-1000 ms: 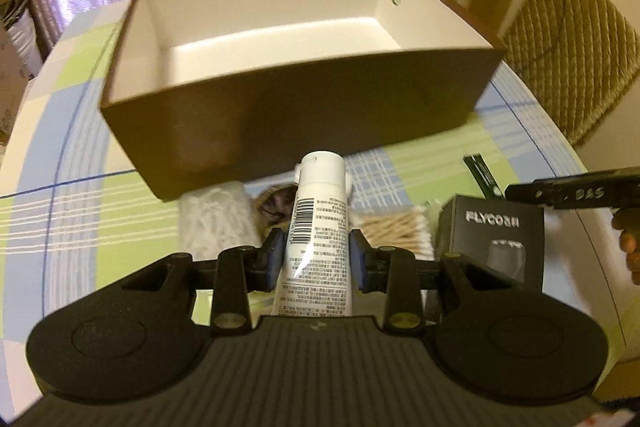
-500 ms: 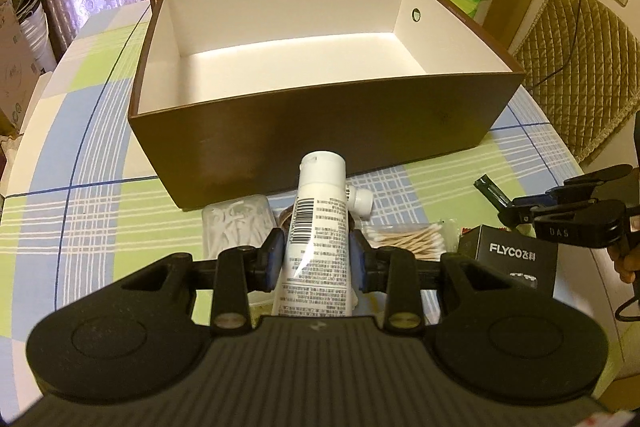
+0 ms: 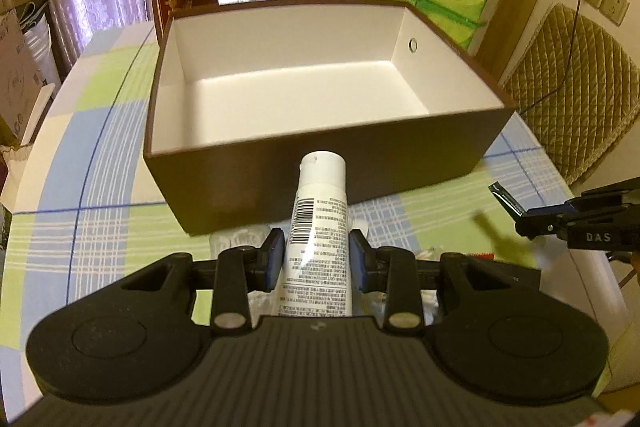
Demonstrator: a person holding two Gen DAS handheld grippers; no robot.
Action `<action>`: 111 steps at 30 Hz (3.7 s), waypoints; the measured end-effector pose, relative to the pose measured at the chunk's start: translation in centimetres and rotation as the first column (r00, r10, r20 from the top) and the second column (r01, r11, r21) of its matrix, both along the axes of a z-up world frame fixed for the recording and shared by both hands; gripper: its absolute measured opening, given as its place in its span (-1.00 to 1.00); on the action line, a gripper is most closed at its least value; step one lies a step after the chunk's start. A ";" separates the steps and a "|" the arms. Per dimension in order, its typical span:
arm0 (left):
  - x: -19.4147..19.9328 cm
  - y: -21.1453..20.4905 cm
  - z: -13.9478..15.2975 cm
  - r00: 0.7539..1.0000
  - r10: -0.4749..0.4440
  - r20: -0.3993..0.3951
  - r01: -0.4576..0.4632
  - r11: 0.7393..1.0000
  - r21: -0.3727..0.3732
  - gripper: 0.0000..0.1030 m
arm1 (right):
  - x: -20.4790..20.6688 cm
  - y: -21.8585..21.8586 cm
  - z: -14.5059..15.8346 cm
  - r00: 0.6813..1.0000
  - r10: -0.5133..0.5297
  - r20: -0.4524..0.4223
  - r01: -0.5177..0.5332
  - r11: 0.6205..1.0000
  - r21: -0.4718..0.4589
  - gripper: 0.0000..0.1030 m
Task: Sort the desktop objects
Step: 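Carry both tubes into the open box and open both tools, then withdraw both tools from the box back toward the remaining items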
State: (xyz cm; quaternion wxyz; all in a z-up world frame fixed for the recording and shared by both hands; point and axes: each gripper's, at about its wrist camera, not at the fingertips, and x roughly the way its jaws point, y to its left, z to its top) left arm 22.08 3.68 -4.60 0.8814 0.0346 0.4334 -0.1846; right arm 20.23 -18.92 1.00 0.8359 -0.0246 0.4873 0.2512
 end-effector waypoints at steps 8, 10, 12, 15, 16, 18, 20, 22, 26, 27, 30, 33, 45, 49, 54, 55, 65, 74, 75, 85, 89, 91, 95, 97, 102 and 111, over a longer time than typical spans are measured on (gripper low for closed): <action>1.2 -0.2 2.3 0.999 -0.009 0.050 0.010 0.999 -0.032 -0.43 | 0.7 2.8 3.8 0.996 0.066 0.054 -0.072 0.991 0.114 -0.75; 1.9 -0.4 2.9 0.998 -0.010 0.068 0.012 0.999 -0.039 -0.43 | 1.4 3.4 4.4 0.995 0.074 0.064 -0.082 0.988 0.131 -0.75; 2.7 -0.5 3.5 0.996 -0.005 0.083 0.010 0.999 -0.051 -0.43 | 2.1 4.2 4.9 0.994 0.078 0.081 -0.088 0.987 0.131 -0.75; 4.4 -0.9 4.2 0.995 0.006 0.100 0.001 0.998 -0.070 -0.43 | 3.6 5.3 5.4 0.992 0.083 0.099 -0.096 0.986 0.134 -0.75; 4.9 -1.1 4.3 0.994 0.009 0.106 -0.001 0.997 -0.076 -0.43 | 4.1 5.6 5.4 0.991 0.083 0.101 -0.096 0.986 0.137 -0.75; 6.3 -1.4 4.6 0.993 0.019 0.114 -0.009 0.996 -0.089 -0.43 | 5.5 6.2 5.5 0.992 0.078 0.101 -0.092 0.986 0.141 -0.75; 7.8 -1.8 4.9 0.993 0.030 0.118 -0.019 0.995 -0.099 -0.43 | 6.8 6.8 5.6 0.992 0.072 0.103 -0.087 0.986 0.145 -0.75; 9.3 -2.1 5.0 0.992 0.047 0.120 -0.035 0.994 -0.104 -0.43 | 8.0 7.2 5.7 0.993 0.063 0.105 -0.078 0.986 0.148 -0.75; 12.1 -2.8 4.7 0.992 0.068 0.105 -0.058 0.994 -0.097 -0.43 | 10.3 8.1 5.6 0.994 0.052 0.099 -0.065 0.988 0.140 -0.75; 12.7 -3.0 4.5 0.992 0.073 0.103 -0.064 0.994 -0.089 -0.43 | 10.8 8.3 5.4 0.995 0.047 0.093 -0.060 0.989 0.137 -0.75; 14.3 -3.6 3.8 0.992 0.085 0.091 -0.079 0.995 -0.067 -0.43 | 12.3 9.1 4.7 0.996 0.044 0.079 -0.053 0.992 0.119 -0.75; 15.8 -4.0 2.7 0.991 0.113 0.065 -0.109 0.992 -0.059 -0.43 | 13.4 9.7 3.7 0.997 0.047 0.059 -0.052 0.994 0.095 -0.75; 19.8 -5.5 -4.5 0.959 0.223 -0.173 -0.232 0.972 -0.035 -0.43 | 16.7 10.0 -1.7 0.998 0.008 -0.068 -0.008 1.000 -0.003 -0.75; 20.4 -5.7 -6.1 0.943 0.242 -0.230 -0.252 0.968 -0.014 -0.43 | 17.1 9.9 -2.7 0.995 0.000 -0.096 -0.003 1.000 -0.022 -0.75; 20.7 -5.6 -6.6 0.934 0.236 -0.268 -0.247 0.969 -0.008 -0.42 | 17.4 9.9 -3.2 0.993 -0.004 -0.119 0.000 1.000 -0.028 -0.75; 20.7 -5.4 -6.6 0.935 0.234 -0.269 -0.245 0.969 -0.010 -0.44 | 17.4 9.9 -3.2 0.992 -0.004 -0.125 0.000 1.000 -0.027 -0.75; 20.8 -4.9 -5.1 0.952 0.207 -0.224 -0.214 0.977 -0.008 -0.43 | 17.1 10.5 -3.0 0.990 0.004 -0.142 -0.006 1.000 -0.014 -0.75; 20.0 -3.5 -3.8 0.965 0.203 -0.167 -0.201 0.979 0.029 -0.09 | 15.9 12.1 -2.5 0.998 0.039 -0.055 -0.042 0.997 -0.069 0.43; 19.9 -3.3 -3.6 0.966 0.203 -0.159 -0.200 0.979 0.035 -0.06 | 15.6 12.0 -2.3 0.999 0.041 -0.032 -0.044 0.996 -0.073 0.44; 17.8 -2.5 -2.7 0.969 0.203 -0.137 -0.193 0.977 0.086 0.39 | 14.5 11.2 -1.4 0.999 0.029 -0.042 -0.032 0.996 -0.080 0.66; 17.0 -2.6 -2.3 0.971 0.202 -0.130 -0.190 0.977 0.097 0.49 | 14.0 11.1 -0.9 0.999 0.024 -0.029 -0.026 0.996 -0.090 0.78; 16.6 -2.6 -2.0 0.971 0.205 -0.126 -0.193 0.976 0.101 0.52 | 13.7 11.1 -0.7 1.000 0.017 -0.021 -0.019 0.996 -0.092 0.82; 15.7 -2.4 -1.2 0.971 0.214 -0.109 -0.203 0.974 0.105 0.57 | 12.9 10.7 0.1 1.000 0.007 0.005 -0.007 0.995 -0.100 0.89; 15.2 -2.4 -0.7 0.971 0.219 -0.098 -0.209 0.972 0.107 0.61 | 12.6 10.4 0.5 1.000 0.004 0.018 -0.002 0.995 -0.099 0.90; 13.7 -2.4 0.5 0.971 0.228 -0.067 -0.220 0.969 0.111 0.62 | 11.5 9.8 1.7 0.999 -0.012 0.051 0.017 0.996 -0.092 0.95; 10.4 -2.5 2.5 0.968 0.250 -0.025 -0.246 0.963 0.113 0.63 | 9.0 8.4 3.9 0.995 -0.031 0.093 0.037 0.997 -0.068 0.96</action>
